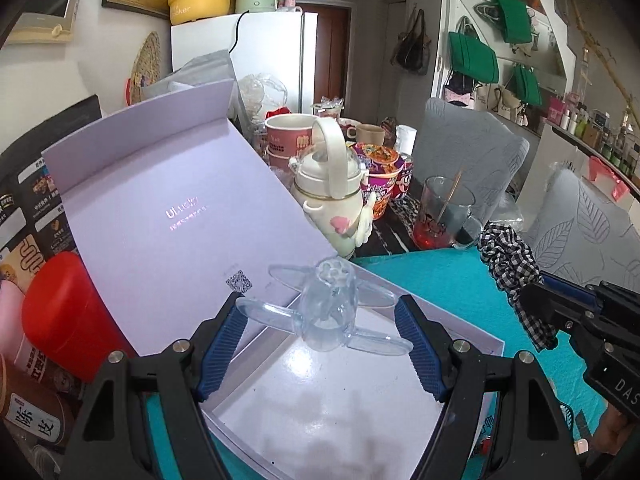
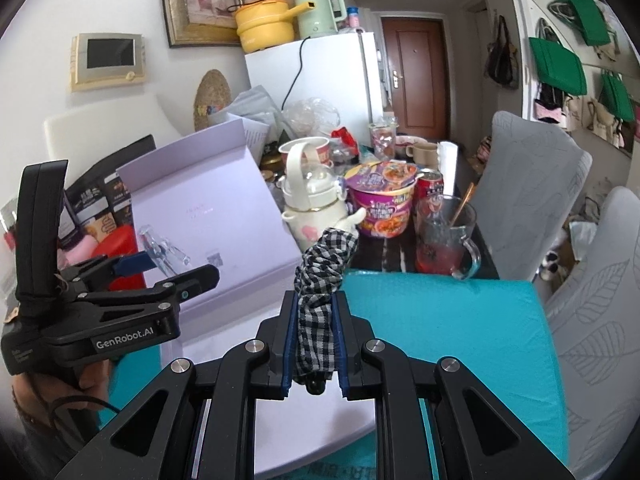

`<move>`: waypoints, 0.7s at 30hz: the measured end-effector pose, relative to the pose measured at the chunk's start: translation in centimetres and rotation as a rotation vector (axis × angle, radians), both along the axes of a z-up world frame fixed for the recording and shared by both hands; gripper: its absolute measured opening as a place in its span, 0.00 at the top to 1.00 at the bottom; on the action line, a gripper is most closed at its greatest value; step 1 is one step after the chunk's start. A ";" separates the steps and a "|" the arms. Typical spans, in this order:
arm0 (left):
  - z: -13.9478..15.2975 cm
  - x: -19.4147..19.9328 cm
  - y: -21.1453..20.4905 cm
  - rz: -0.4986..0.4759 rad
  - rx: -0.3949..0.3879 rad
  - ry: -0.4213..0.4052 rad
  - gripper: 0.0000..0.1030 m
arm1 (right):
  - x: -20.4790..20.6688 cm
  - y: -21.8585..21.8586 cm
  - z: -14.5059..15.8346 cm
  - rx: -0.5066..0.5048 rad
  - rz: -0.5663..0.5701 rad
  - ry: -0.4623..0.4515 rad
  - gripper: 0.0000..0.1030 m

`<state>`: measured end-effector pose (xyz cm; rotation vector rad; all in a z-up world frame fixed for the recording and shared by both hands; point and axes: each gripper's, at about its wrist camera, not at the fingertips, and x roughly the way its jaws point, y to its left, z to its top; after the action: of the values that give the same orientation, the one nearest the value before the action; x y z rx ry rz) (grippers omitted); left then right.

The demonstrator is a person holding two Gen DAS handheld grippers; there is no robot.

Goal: Organize rigid objects
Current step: 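Carry both items into the white box and open both tools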

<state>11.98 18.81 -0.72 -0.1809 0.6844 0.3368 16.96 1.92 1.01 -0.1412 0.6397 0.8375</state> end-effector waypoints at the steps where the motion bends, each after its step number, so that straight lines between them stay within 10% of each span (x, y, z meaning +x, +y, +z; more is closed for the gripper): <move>1: -0.4 0.2 0.1 -0.002 -0.007 0.013 0.26 | 0.2 0.3 -0.4 -0.008 0.004 0.008 0.84; 21: -4.2 2.8 0.9 -0.006 -0.013 0.184 0.26 | 1.8 2.8 -4.8 -0.120 0.022 0.084 0.83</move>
<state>14.75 19.76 -4.91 -0.1612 0.8684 0.3464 18.79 4.71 -3.78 -0.2231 0.7686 0.8299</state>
